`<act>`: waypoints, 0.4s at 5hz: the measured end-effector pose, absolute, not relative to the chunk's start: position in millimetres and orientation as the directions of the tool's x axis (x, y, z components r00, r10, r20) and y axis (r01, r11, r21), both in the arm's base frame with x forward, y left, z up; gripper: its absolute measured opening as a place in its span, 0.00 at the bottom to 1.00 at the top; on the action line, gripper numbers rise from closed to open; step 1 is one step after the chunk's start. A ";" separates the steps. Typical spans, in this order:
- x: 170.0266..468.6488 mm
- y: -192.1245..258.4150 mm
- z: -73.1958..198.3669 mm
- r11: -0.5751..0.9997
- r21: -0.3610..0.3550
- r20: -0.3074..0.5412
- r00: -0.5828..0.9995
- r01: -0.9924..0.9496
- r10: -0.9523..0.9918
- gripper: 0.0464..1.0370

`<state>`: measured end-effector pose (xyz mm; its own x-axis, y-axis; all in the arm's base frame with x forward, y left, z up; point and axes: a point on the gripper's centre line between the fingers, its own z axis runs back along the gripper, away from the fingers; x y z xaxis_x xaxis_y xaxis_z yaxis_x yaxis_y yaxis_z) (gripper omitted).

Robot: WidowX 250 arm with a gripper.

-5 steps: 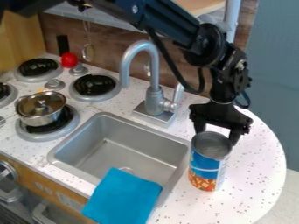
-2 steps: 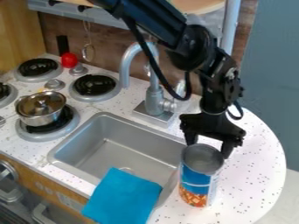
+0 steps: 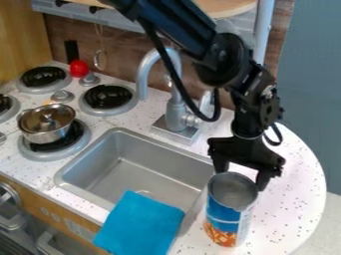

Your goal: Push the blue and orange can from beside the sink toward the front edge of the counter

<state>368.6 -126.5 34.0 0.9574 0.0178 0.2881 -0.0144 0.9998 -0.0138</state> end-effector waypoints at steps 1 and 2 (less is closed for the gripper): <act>369.6 -146.5 37.5 1.000 -0.018 0.298 0.955 0.007 -0.001 0.96; 376.4 -156.4 33.6 1.000 -0.011 0.290 0.957 0.021 -0.017 0.96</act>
<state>376.4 -156.4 33.6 0.9568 -0.0171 0.2902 0.0211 0.9997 -0.0106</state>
